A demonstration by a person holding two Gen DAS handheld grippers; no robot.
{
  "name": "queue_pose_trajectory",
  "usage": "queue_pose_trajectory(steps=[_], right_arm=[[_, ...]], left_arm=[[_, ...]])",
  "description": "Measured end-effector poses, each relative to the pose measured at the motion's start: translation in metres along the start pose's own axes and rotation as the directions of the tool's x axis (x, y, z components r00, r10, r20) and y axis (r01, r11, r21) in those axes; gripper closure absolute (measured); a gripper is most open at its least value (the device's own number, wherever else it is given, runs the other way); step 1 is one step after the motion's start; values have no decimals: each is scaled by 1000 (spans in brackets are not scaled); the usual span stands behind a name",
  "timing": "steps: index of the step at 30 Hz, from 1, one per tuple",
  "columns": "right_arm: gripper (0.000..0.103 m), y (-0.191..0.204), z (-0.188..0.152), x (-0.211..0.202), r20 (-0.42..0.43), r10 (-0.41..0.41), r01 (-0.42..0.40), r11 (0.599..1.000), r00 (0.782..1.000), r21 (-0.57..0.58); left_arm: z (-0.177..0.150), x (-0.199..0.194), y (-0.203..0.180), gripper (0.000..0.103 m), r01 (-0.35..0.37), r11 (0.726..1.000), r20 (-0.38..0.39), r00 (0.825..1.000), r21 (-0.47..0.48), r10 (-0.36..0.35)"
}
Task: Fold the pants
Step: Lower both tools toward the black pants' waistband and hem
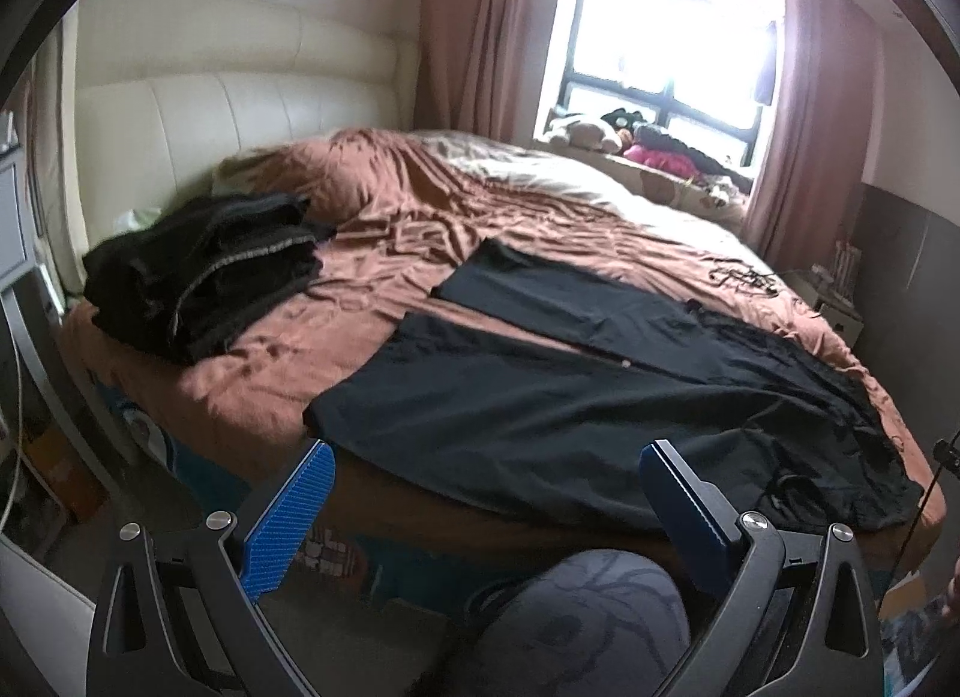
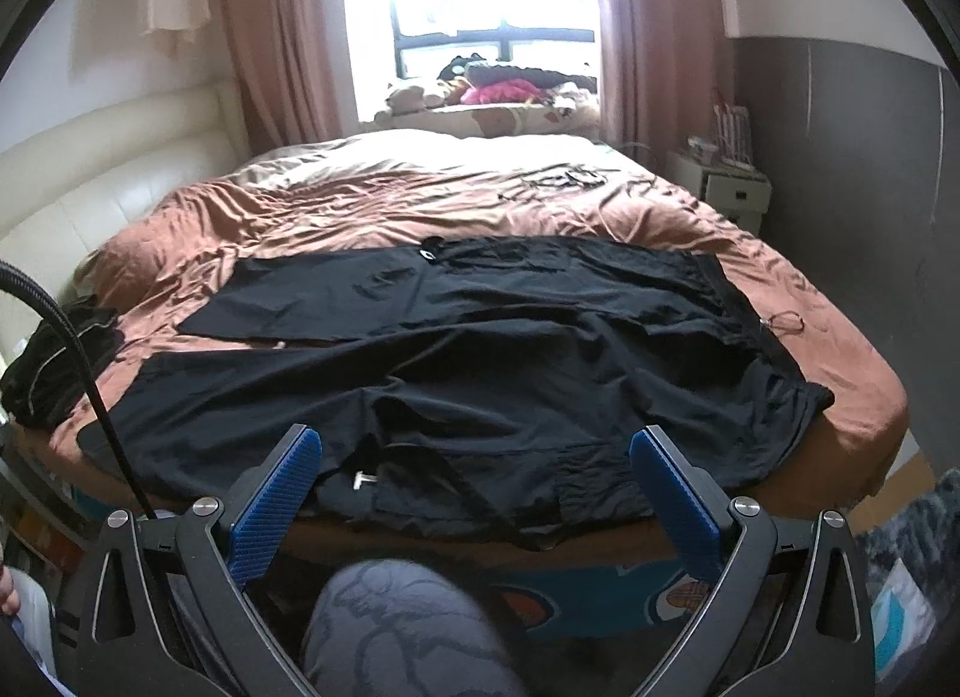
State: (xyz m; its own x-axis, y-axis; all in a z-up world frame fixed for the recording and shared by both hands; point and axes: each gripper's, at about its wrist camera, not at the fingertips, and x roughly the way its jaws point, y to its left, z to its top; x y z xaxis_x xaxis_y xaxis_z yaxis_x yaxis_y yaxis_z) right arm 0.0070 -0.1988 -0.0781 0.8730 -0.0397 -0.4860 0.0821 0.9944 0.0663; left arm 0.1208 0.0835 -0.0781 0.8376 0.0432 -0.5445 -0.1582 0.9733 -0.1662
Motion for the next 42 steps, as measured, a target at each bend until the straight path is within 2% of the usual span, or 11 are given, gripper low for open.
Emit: queue_pose_trajectory(steps=[9,13,15,21,25,31,35,38,42], right_arm=[[0,-27,8,30,-48,-62,66,995,997,70],[0,-44,8,37,-66,-113,120,988,991,103],[0,-52,7,41,-78,-143,152,982,987,116],[0,-80,-1,49,-108,-179,197,963,978,184],[0,-104,-6,56,-115,-203,226,945,972,235],[0,-129,-15,65,-135,-202,235,923,970,305],[0,-141,-20,73,-160,-187,230,919,969,321],[6,-150,-22,80,-168,-159,210,912,973,352],[12,-164,-24,89,-170,-115,176,896,979,407]], left_arm=[[-1,43,15,0,-41,998,-72,997,-39,38],[0,59,23,0,-34,998,-93,995,-58,28],[0,67,28,1,-4,997,-101,995,-80,-4],[2,92,43,7,26,993,-135,990,-112,-42],[2,108,60,15,-4,988,-173,985,-155,-23],[-8,125,87,24,-35,969,-218,976,-246,-21],[-13,137,91,27,-41,966,-243,970,-256,-23],[-17,148,91,32,-26,964,-264,964,-263,-46],[-19,161,93,33,-3,957,-263,962,-289,-76]])
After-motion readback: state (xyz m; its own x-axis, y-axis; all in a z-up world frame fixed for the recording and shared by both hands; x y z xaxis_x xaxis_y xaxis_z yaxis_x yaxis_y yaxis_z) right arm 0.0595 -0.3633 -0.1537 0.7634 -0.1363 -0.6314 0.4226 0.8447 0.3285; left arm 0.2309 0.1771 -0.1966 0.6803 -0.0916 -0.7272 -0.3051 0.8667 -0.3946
